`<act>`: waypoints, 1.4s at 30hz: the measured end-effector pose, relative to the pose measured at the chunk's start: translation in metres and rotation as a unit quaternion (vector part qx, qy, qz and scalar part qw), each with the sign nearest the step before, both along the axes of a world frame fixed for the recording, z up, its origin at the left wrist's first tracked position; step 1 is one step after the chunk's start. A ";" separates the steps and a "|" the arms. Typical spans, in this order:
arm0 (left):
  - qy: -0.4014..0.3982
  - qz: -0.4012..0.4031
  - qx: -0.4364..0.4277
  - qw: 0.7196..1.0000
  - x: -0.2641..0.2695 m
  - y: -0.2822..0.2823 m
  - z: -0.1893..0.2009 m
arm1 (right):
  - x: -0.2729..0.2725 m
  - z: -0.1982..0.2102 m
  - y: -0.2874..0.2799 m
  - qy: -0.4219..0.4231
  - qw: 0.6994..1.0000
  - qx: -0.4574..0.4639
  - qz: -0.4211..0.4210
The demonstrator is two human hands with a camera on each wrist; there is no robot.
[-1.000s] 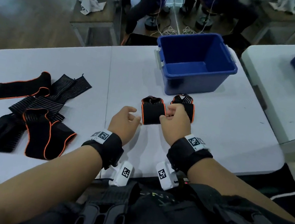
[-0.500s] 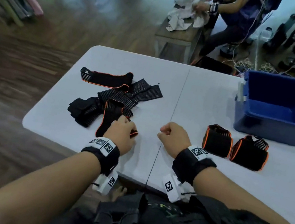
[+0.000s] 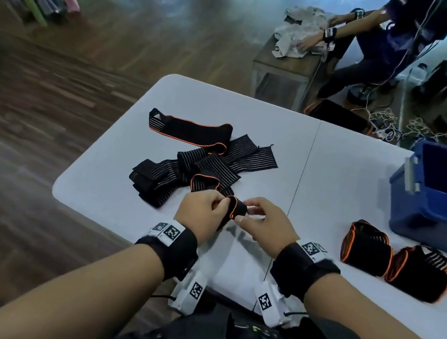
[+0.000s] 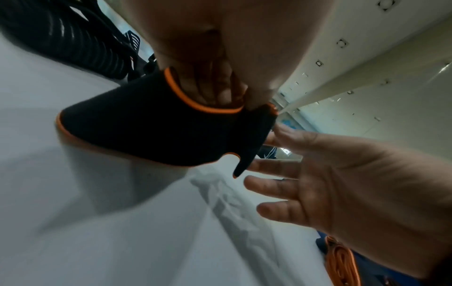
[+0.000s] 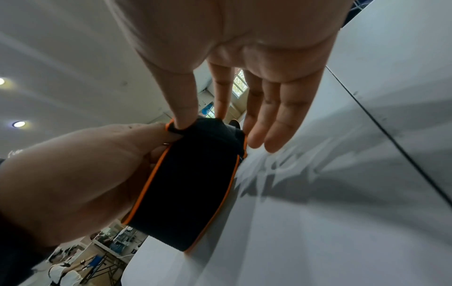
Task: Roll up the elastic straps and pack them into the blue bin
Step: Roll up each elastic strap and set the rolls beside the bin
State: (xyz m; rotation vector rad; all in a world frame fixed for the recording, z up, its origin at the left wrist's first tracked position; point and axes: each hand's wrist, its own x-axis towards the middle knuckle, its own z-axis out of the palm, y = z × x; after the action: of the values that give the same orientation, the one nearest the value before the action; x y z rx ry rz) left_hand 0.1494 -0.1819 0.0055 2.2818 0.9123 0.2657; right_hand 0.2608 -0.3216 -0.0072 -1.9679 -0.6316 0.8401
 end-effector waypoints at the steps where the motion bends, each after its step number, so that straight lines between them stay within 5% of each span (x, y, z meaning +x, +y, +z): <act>1: -0.007 -0.006 -0.007 1.000 0.001 0.002 0.000 | 0.001 0.000 0.001 -0.002 1.000 0.007 0.001; 9: -0.075 -0.043 -0.128 0.988 0.008 0.010 0.002 | 0.009 0.004 0.001 0.018 0.999 0.009 -0.029; 12: -0.099 -0.033 -0.052 0.993 0.005 0.032 0.001 | 0.008 0.005 0.000 0.020 0.999 -0.011 -0.039; 20: 0.035 -0.034 0.048 0.998 0.010 0.089 -0.014 | 0.004 0.003 -0.004 0.013 0.998 -0.052 -0.032; 34: -0.122 -0.080 -0.052 0.988 0.014 0.083 0.022 | -0.001 0.034 0.057 -0.125 0.991 -0.031 0.047; 42: -0.106 -0.068 -0.039 0.991 0.018 0.161 0.022 | 0.000 0.031 0.082 -0.152 0.982 0.001 -0.111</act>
State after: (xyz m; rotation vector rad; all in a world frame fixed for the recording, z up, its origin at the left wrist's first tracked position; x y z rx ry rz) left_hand 0.1676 -0.0212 0.0275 2.1830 0.6452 0.3974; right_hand 0.2612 -0.2392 0.0242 -2.1365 -0.5705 0.4057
